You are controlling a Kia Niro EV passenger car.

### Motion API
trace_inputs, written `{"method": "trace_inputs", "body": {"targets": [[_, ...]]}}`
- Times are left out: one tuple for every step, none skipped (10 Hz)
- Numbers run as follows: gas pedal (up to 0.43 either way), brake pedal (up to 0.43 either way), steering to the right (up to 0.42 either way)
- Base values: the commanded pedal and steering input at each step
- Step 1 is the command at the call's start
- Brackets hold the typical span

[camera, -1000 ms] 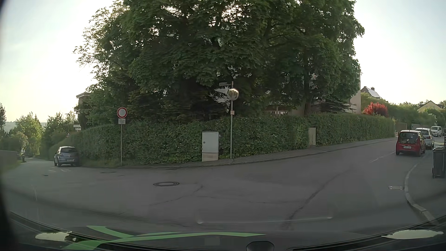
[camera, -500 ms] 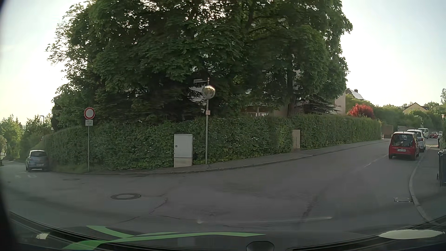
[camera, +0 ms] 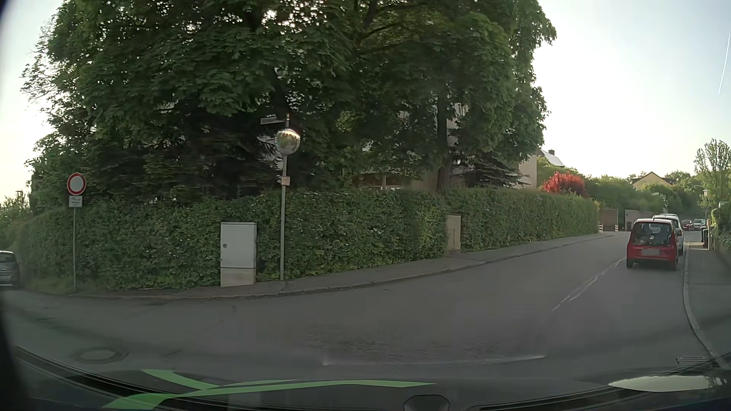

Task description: Follow the waypoints while adhering to traffic rules and regulations

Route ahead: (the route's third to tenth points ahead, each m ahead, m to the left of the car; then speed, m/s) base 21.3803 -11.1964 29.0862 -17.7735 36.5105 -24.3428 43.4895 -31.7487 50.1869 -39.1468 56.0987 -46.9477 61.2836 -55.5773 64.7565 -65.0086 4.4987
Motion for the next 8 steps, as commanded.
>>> {"method": "trace_inputs", "body": {"targets": [[0.197, 0.000, 0.174], [0.197, 0.000, 0.172], [0.189, 0.000, 0.162], [0.157, 0.000, 0.156], [0.150, 0.000, 0.149], [0.138, 0.000, 0.147], [0.067, 0.000, 0.147], [0.047, 0.000, 0.147]]}}
